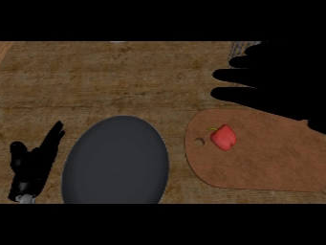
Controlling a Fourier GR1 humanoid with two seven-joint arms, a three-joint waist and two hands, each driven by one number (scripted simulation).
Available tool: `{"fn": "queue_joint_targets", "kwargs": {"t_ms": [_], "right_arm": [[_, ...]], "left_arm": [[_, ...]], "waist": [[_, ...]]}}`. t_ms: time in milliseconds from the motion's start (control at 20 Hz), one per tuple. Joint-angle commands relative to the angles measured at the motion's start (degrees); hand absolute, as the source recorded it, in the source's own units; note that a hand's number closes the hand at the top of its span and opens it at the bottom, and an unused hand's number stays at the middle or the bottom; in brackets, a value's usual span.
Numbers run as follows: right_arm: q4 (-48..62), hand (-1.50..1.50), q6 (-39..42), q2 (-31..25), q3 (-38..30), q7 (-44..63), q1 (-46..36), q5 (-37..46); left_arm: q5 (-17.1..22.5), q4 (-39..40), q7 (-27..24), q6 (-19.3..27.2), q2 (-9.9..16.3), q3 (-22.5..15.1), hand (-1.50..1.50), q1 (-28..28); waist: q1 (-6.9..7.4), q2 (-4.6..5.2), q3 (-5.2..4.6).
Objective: Pick the bell pepper from the cutting board and place it in the basket
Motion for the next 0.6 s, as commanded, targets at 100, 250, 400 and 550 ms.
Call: {"fn": "queue_joint_targets", "kwargs": {"t_ms": [100, 250, 400, 550], "right_arm": [[-0.6, -1.50, 4.5, -0.6, -1.1, 2.3, -0.2, -3.6], [0.7, -1.50, 3.5, 1.2, 0.4, 2.5, 0.5, -2.3], [-3.3, -1.50, -0.2, 1.7, 0.0, 2.4, 7.4, -0.1], [-3.3, -1.50, -1.2, 4.5, 1.6, 2.4, 9.1, 2.7]], "left_arm": [[0.2, 3.9, 2.3, -1.5, -1.3, -1.7, 0.00, 4.1], [1.8, 5.6, 3.6, -3.5, -0.1, 0.1, 0.00, 1.9], [1.0, 3.6, 2.0, -2.1, -1.3, -0.2, 0.00, 5.2], [0.4, 3.5, 5.6, -2.3, -1.3, -0.8, 0.00, 1.1]], "waist": [[0.26, 0.62, -0.61], [0.56, 0.91, -0.63], [0.57, 0.87, -0.48], [0.65, 1.06, -0.48]]}}
